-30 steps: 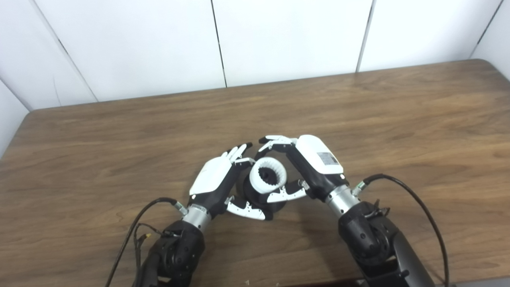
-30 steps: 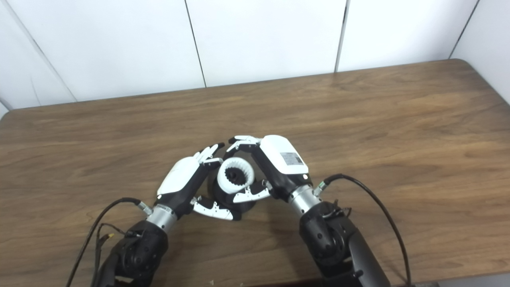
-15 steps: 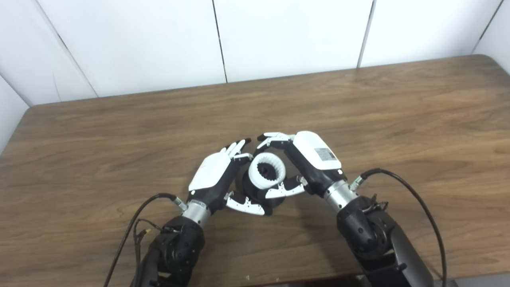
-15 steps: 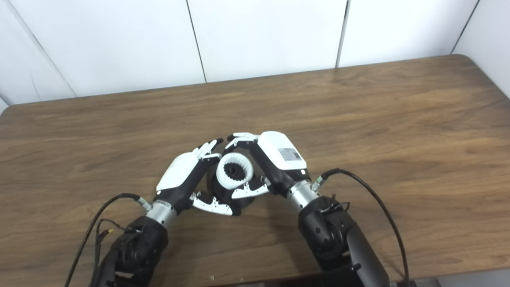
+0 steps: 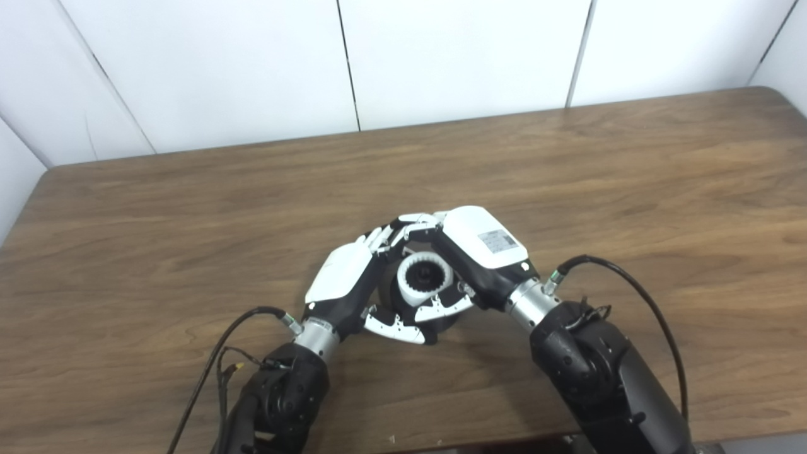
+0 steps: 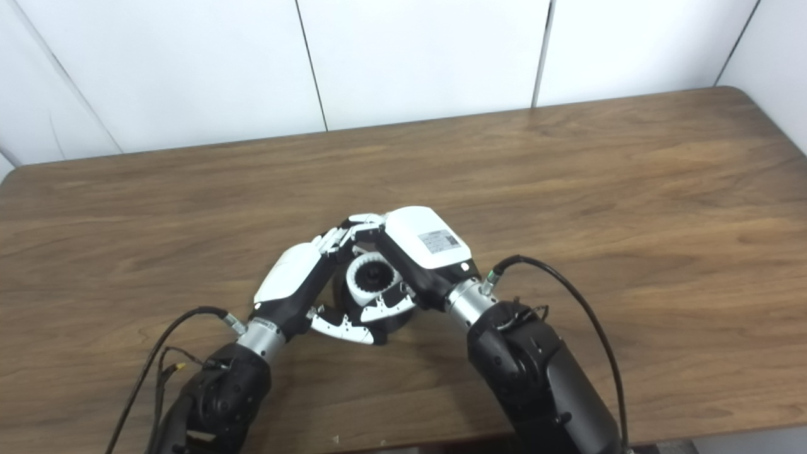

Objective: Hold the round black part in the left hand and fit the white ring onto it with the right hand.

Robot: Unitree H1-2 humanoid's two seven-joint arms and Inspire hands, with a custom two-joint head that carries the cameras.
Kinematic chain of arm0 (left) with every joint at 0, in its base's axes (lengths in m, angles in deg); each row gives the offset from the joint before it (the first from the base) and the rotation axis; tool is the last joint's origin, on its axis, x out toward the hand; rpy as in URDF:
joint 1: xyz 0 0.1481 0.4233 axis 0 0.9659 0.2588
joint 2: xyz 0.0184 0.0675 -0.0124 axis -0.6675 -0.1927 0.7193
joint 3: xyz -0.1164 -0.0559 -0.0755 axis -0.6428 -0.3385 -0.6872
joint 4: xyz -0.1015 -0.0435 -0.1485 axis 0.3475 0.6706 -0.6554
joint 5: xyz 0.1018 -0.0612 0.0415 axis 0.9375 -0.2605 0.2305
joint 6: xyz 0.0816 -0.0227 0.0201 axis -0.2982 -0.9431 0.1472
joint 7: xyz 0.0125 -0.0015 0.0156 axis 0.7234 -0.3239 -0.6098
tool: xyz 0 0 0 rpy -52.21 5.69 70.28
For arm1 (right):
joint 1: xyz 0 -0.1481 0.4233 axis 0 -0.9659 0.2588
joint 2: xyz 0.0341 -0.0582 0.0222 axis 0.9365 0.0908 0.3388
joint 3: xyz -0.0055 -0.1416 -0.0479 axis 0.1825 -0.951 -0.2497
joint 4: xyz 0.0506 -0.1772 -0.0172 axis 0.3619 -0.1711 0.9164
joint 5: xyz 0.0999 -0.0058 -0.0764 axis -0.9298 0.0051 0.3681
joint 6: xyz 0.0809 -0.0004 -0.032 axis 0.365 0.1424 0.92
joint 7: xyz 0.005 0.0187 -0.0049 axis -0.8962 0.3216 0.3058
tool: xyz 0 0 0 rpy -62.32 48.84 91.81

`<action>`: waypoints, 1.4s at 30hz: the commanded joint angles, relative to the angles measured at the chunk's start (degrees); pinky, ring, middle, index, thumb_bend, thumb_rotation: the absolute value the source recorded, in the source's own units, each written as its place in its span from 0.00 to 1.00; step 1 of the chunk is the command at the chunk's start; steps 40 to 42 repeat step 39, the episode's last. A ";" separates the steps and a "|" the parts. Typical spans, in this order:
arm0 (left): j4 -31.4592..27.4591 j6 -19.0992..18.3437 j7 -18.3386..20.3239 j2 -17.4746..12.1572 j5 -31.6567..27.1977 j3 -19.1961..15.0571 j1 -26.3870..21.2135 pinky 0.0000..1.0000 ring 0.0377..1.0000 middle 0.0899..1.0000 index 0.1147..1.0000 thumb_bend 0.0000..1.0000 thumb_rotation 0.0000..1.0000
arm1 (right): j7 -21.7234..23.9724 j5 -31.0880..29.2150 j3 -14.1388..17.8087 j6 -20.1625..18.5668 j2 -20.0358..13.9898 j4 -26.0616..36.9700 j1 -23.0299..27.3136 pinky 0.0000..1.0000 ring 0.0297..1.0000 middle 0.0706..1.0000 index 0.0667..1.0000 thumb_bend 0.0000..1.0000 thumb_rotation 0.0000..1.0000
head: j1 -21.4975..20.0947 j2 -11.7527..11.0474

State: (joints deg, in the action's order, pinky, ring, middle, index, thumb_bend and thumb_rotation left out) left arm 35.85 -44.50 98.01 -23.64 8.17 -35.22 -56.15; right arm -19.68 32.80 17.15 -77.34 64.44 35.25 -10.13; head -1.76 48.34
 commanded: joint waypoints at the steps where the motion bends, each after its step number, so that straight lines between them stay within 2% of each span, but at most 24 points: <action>1: -2.44 0.16 -0.26 0.22 -0.34 -0.16 -1.27 1.00 1.00 1.00 0.57 0.93 0.27 | 0.49 0.38 0.14 0.46 0.09 2.20 1.87 0.81 0.77 0.82 0.60 0.74 0.20 | -0.07 0.08; 6: -2.15 0.43 -0.50 0.31 -0.73 -0.26 -1.34 1.00 1.00 1.00 0.57 0.92 0.25 | 2.17 0.89 0.02 -0.05 -0.01 2.57 1.91 0.83 0.78 0.83 0.62 0.74 0.22 | -0.02 0.25; 11: -2.22 0.10 -0.27 0.31 -1.04 -0.34 -1.45 1.00 1.00 1.00 0.57 0.93 0.25 | 4.94 2.02 0.23 -1.26 -0.01 3.43 1.86 0.85 0.80 0.85 0.67 0.77 0.30 | -0.08 0.26; 15: -2.41 -0.18 0.31 0.10 -1.68 -0.37 -1.62 1.00 1.00 1.00 0.57 0.96 0.22 | 6.63 1.42 0.99 -2.17 -0.29 3.86 1.82 0.84 0.83 0.89 0.80 0.89 0.43 | -0.17 0.23; 16: -2.35 -0.08 0.21 0.00 -1.51 -0.31 -1.66 1.00 1.00 1.00 0.57 0.96 0.24 | 7.83 0.64 1.40 -2.75 -0.81 4.01 1.97 0.86 0.86 0.93 0.85 0.94 0.47 | -0.12 0.16; 18: -2.32 0.11 -0.07 -0.20 -0.98 -0.16 -1.71 1.00 1.00 1.00 0.57 0.94 0.28 | 11.49 -0.52 2.03 -4.55 -2.20 4.60 2.52 0.90 0.93 0.98 0.92 0.99 0.50 | -0.12 0.16; 21: -2.26 0.41 -0.56 -0.29 -0.75 -0.18 -1.55 1.00 1.00 1.00 0.57 0.92 0.30 | 16.25 -1.70 3.16 -7.30 -4.36 5.60 3.09 0.92 0.98 1.00 0.99 1.00 0.46 | -0.17 -0.40; 25: -2.35 0.43 -0.74 -0.47 -0.54 -0.20 -1.31 1.00 1.00 1.00 0.57 0.92 0.30 | 18.31 -2.34 4.94 -9.48 -6.39 6.12 2.75 0.91 0.99 1.00 1.00 1.00 0.43 | -0.52 -0.83; 33: -2.58 0.00 -0.65 -0.63 -0.15 -0.22 -1.31 1.00 1.00 1.00 0.57 0.92 0.28 | 16.99 -4.72 9.03 -10.66 -9.51 6.15 0.34 0.91 0.99 1.00 1.00 1.00 0.40 | -0.97 -0.95; 42: -2.32 0.22 -0.65 -0.80 -0.08 -0.15 -1.42 1.00 1.00 1.00 0.57 0.92 0.29 | 16.10 -6.24 10.88 -11.44 -10.46 5.76 -0.91 0.93 0.99 1.00 1.00 1.00 0.40 | -1.11 -0.85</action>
